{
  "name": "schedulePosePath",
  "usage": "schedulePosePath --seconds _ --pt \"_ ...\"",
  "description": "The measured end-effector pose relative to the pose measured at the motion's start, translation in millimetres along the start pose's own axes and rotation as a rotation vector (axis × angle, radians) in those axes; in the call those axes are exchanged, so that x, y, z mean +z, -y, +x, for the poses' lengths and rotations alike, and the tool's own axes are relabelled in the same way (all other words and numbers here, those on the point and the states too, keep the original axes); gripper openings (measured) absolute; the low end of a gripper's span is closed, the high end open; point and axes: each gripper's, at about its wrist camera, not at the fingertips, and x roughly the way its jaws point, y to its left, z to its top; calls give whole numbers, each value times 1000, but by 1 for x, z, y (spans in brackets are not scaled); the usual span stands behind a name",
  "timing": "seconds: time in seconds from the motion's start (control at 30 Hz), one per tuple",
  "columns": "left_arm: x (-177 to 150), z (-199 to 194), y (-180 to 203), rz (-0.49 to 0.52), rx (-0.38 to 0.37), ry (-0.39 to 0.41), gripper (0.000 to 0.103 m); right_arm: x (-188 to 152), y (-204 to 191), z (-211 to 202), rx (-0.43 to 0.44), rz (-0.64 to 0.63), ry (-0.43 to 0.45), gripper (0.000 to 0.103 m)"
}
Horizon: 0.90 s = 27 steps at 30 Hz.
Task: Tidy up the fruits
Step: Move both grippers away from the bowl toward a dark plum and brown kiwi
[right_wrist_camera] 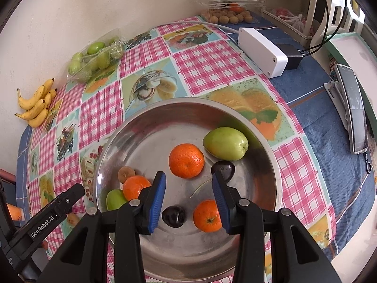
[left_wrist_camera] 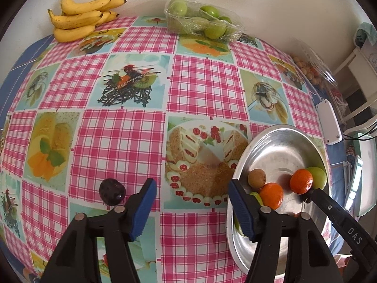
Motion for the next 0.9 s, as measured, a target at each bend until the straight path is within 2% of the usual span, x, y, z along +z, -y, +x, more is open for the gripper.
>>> schedulePosePath --seconds 0.3,0.4,0.47,0.53,0.67,0.73,0.9 --pt "0 2 -4 -7 14 -7 74 -1 -7 2 -8 -35 -12 42" --pt "0 2 -6 -14 19 -2 78 -1 -7 2 -11 -37 -13 42" --pt "1 2 -6 -12 24 2 85 -1 -7 3 -14 -36 -13 48" --pt "1 1 -6 -9 33 12 90 -1 -9 5 -18 -40 -15 66" --pt "1 -2 -7 -10 45 38 102 -2 -11 6 -19 -56 -15 70" --pt "2 -3 -8 -11 55 48 103 -2 -13 7 -19 -65 -15 78" --pt "2 -2 -14 -31 63 46 103 -3 -15 8 -26 -82 -9 84"
